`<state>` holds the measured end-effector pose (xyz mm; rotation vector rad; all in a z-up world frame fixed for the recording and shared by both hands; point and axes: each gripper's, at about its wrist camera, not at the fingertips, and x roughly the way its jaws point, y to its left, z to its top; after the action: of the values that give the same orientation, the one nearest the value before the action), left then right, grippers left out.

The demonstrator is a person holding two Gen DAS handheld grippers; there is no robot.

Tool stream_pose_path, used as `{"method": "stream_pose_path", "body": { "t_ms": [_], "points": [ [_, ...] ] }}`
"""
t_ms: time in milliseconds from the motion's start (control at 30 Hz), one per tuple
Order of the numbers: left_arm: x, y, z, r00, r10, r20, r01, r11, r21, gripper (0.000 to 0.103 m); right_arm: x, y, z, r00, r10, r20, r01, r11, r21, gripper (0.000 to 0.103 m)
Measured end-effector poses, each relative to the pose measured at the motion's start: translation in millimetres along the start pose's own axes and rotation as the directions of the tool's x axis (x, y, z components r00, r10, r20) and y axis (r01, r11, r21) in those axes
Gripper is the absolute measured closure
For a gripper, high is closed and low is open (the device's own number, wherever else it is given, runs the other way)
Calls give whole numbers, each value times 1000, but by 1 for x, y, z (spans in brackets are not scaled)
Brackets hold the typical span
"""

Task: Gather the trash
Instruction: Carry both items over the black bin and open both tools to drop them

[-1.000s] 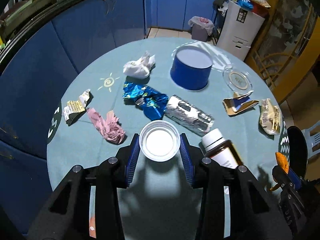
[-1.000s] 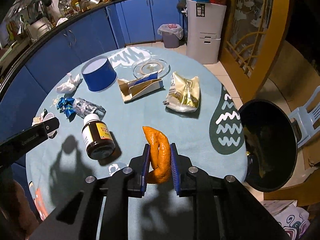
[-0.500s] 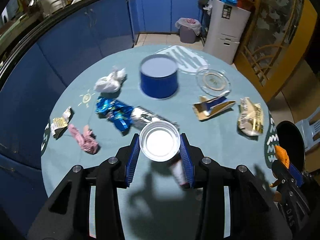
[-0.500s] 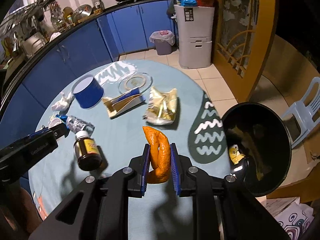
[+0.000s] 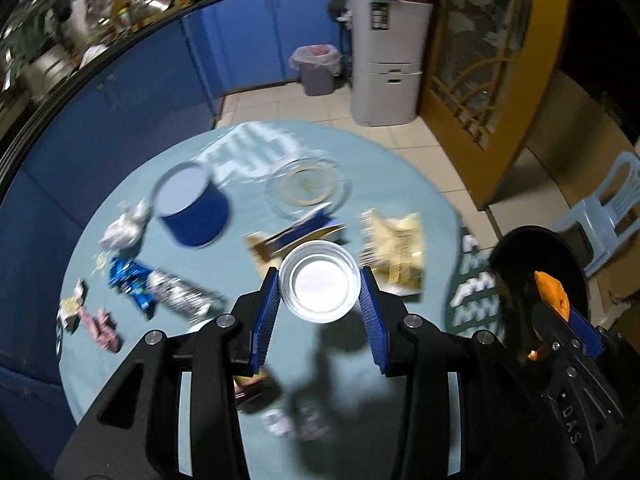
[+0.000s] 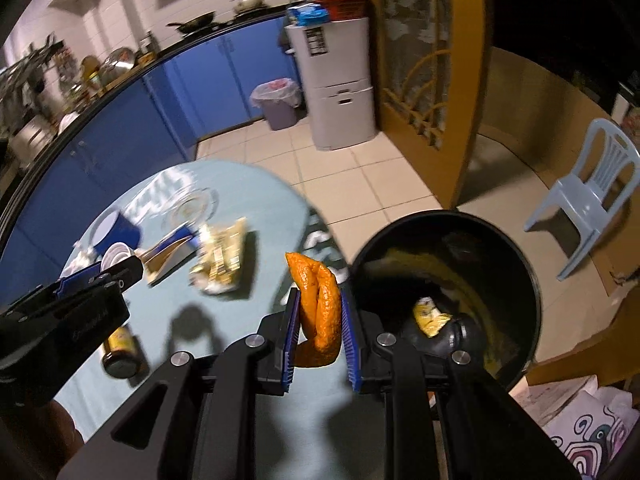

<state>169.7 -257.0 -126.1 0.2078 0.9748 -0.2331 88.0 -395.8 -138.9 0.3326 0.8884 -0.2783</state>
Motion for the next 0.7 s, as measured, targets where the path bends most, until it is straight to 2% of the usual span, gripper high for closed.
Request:
{"method": "stream_pose_path", "body": {
  "t_ms": [400, 700],
  "points": [
    [3, -91, 31, 994, -98, 50, 91, 987, 129, 61, 7, -62, 18, 996, -90, 19, 87, 990, 113, 83],
    [12, -128, 33, 990, -138, 39, 129, 976, 176, 61, 15, -92, 25, 991, -136, 14, 132, 976, 172, 83]
  ]
}}
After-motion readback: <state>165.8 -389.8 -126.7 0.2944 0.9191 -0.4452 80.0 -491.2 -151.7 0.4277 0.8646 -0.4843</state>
